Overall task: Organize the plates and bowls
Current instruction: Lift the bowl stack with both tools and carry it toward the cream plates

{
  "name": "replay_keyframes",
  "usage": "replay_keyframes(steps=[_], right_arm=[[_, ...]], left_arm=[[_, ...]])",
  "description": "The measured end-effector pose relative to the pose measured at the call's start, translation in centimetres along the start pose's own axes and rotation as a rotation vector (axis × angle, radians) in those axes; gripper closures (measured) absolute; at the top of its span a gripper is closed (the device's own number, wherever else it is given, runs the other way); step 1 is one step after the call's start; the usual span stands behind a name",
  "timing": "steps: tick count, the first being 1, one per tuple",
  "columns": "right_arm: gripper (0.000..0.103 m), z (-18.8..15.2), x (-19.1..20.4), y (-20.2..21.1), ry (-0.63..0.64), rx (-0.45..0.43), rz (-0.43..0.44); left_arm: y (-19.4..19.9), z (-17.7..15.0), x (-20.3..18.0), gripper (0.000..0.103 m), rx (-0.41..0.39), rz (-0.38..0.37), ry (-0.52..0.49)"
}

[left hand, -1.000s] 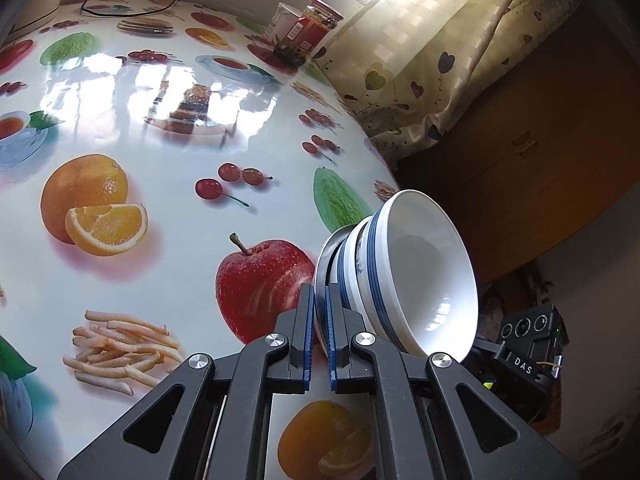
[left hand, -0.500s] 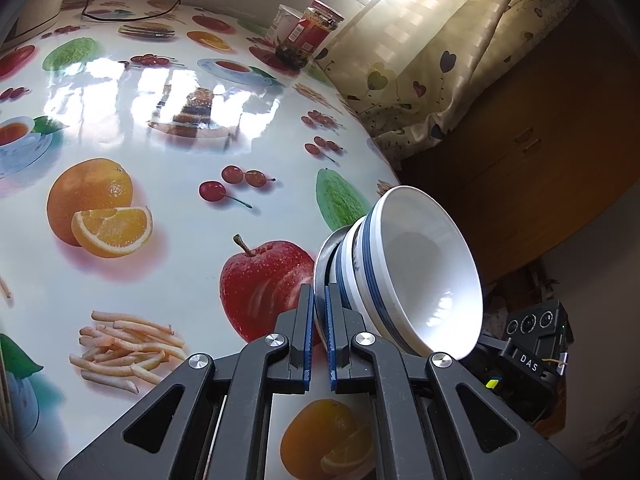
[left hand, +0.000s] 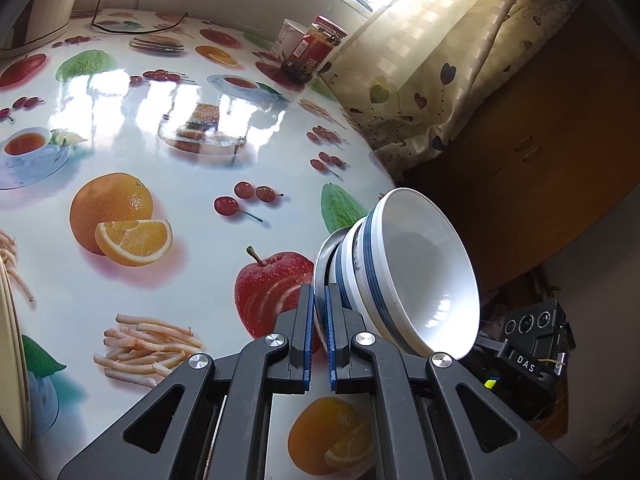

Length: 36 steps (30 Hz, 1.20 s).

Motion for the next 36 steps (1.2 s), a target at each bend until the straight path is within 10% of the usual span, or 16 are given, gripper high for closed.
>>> replay_keyframes(steps=[36], right_arm=[[0.093, -0.9, 5.5, -5.4, 0.086, 0.105, 0.086]], left_arm=[[6.7, 0.7, 3.8, 0.099, -0.120, 0.069, 0.062]])
Point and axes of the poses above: each gripper's, at about its wrist camera, not at the fingertips, and y roughly against the way its jaws point, x to its left, z to its top, the point moved 3 cm from there along -y, roughly the way its jaws point, and after that the axes turned 3 degrees about z, right-handed, at the moved point
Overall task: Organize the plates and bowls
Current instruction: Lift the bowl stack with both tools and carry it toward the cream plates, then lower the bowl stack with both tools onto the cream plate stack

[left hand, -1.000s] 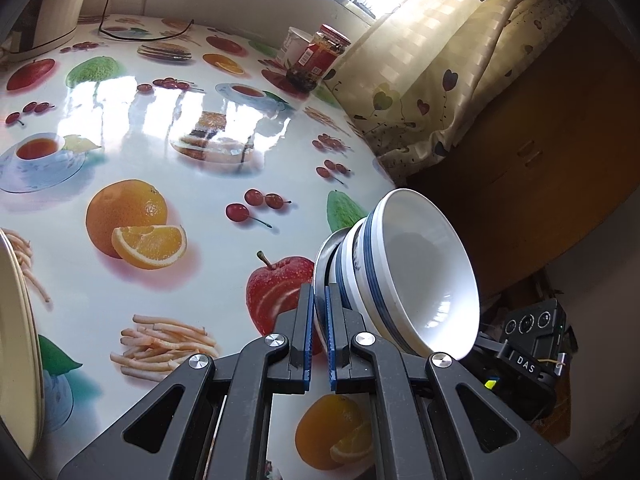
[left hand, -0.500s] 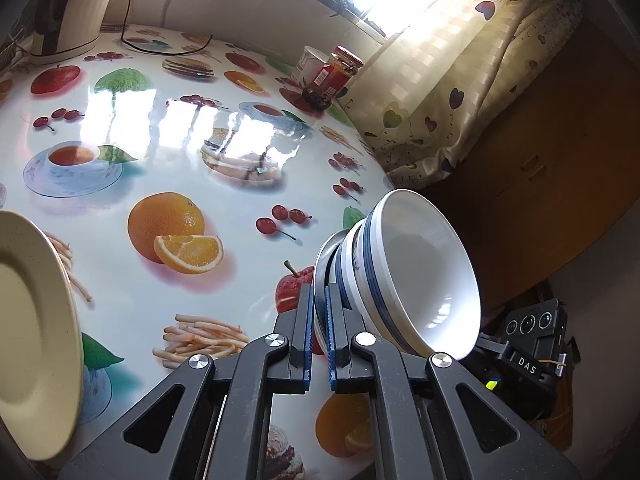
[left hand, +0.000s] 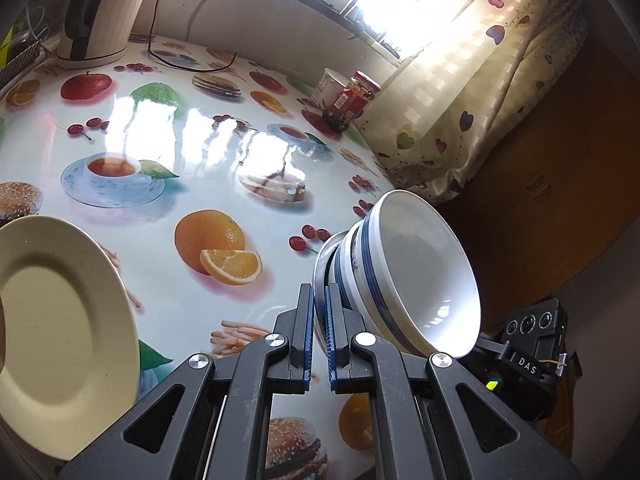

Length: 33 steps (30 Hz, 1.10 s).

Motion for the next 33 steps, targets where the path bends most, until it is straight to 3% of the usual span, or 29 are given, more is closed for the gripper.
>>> replay_keyframes(steps=[33], right_arm=[[0.093, -0.6, 5.3, -8.2, 0.106, 0.149, 0.069]], left_arm=[[6.3, 0.8, 6.3, 0.100, -0.118, 0.081, 0.091]])
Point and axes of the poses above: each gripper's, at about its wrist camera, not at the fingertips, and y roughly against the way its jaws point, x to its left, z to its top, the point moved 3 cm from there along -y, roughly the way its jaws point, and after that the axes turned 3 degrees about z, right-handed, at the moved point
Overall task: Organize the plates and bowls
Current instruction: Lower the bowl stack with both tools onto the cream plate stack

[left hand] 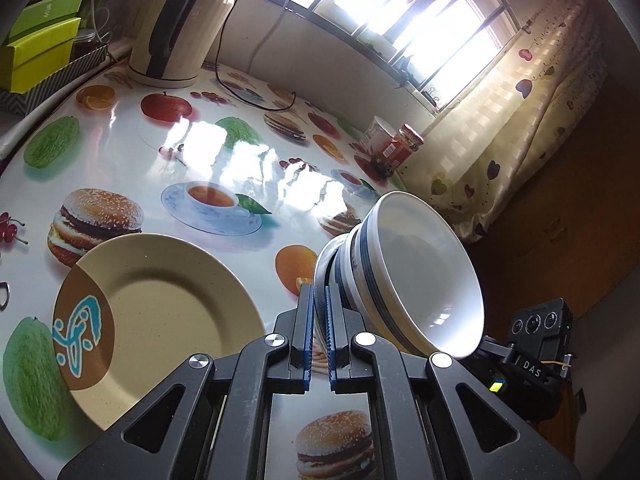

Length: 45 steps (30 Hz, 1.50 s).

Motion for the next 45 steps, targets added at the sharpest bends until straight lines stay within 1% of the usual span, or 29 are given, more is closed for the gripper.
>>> replay_keyframes(steps=[20, 30, 35, 37, 38, 40, 41, 42, 44, 45], right_arm=[[0.093, -0.6, 2.9, -6.7, 0.056, 0.124, 0.063], [0.093, -1.4, 3.6, -9.9, 0.060, 0.188, 0.076], [0.093, -1.8, 3.8, -11.0, 0.065, 0.213, 0.080], [0.093, -1.8, 4.0, -11.4, 0.070, 0.215, 0.086], [0.093, -1.8, 4.0, -11.6, 0.076, 0.218, 0.080], [0.093, -2.0, 4.3, -12.0, 0.070, 0.230, 0.118], [0.093, -2.1, 4.5, -12.2, 0.090, 0.234, 0.097], [0.093, -2.3, 4.5, -12.5, 0.116, 0.240, 0.042], [0.093, -2.7, 4.3, -13.0, 0.115, 0.257, 0.020], [0.092, -2.8, 4.2, -13.1, 0.105, 0.259, 0.018]], left_arm=[[4.0, 0.2, 5.2, 0.100, -0.072, 0.093, 0.073], [5.2, -0.3, 7.7, 0.100, -0.086, 0.134, 0.115], [5.7, -0.6, 8.7, 0.100, -0.089, 0.148, 0.127], [6.1, -0.6, 8.9, 0.100, -0.104, 0.151, 0.128], [6.4, -0.5, 8.9, 0.100, -0.115, 0.132, 0.127], [6.9, -0.3, 8.6, 0.101, -0.131, 0.125, 0.116], [6.7, -0.1, 8.4, 0.101, -0.126, 0.151, 0.092], [6.4, 0.0, 8.3, 0.101, -0.115, 0.176, 0.073], [6.2, -0.1, 8.5, 0.101, -0.111, 0.151, 0.088], [5.9, -0.2, 8.7, 0.101, -0.103, 0.162, 0.088]])
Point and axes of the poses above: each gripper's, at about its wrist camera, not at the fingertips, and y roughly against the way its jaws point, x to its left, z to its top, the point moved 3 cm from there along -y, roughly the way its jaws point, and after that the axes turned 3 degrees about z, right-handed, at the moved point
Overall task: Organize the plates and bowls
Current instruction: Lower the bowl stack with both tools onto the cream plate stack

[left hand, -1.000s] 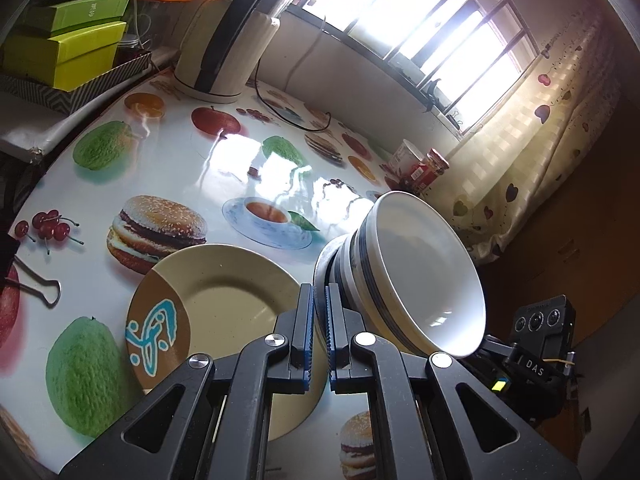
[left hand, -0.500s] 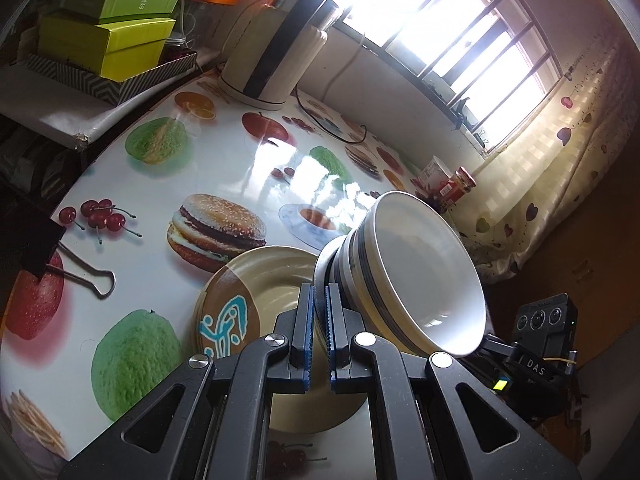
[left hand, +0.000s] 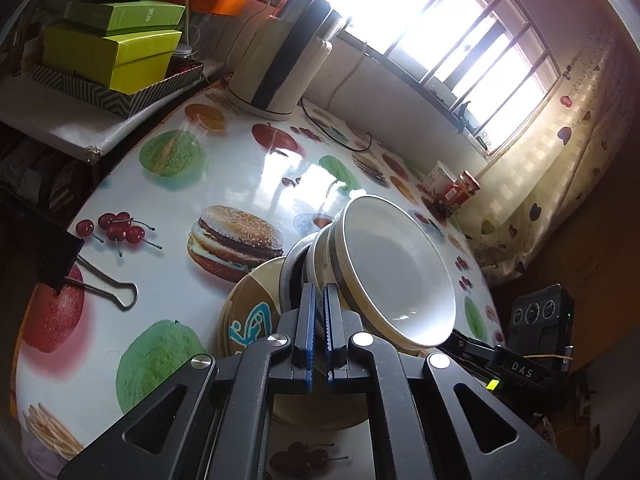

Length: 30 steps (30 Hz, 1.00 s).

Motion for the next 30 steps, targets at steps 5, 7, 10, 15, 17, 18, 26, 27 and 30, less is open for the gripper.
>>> replay_keyframes(steps=[5, 7, 10, 15, 17, 18, 26, 27, 30], right_arm=[[0.093, -0.1, 0.1, -0.8, 0.002, 0.016, 0.003], [0.093, -0.2, 0.1, -0.9, 0.008, 0.019, 0.004], [0.093, -0.3, 0.0, -0.8, 0.000, 0.025, 0.011], [0.093, -0.4, -0.2, -0.8, -0.013, 0.028, 0.022], [0.093, -0.4, -0.3, -0.7, -0.018, 0.029, 0.028], [0.092, -0.5, -0.3, -0.7, -0.022, 0.031, 0.033], [0.092, -1.0, -0.1, -0.7, -0.032, 0.045, 0.044], [0.093, -1.1, -0.1, -0.7, -0.031, 0.046, 0.043], [0.093, -1.2, 0.1, -0.8, -0.031, 0.053, 0.046]], left_arm=[[0.5, -0.2, 0.9, 0.101, -0.010, -0.004, 0.032], [0.6, -0.2, 1.0, 0.101, -0.016, -0.001, 0.029], [0.5, -0.1, 1.3, 0.101, -0.021, -0.020, 0.058], [0.4, -0.4, 2.3, 0.097, -0.023, -0.018, 0.097], [0.1, -0.4, 2.8, 0.097, -0.017, -0.003, 0.122], [-0.1, -0.5, 3.1, 0.096, -0.009, -0.003, 0.135], [-0.4, -1.0, 3.0, 0.093, 0.006, -0.031, 0.149], [-0.4, -0.9, 3.1, 0.093, 0.005, -0.031, 0.147], [-0.3, -1.0, 3.1, 0.093, 0.008, -0.048, 0.160]])
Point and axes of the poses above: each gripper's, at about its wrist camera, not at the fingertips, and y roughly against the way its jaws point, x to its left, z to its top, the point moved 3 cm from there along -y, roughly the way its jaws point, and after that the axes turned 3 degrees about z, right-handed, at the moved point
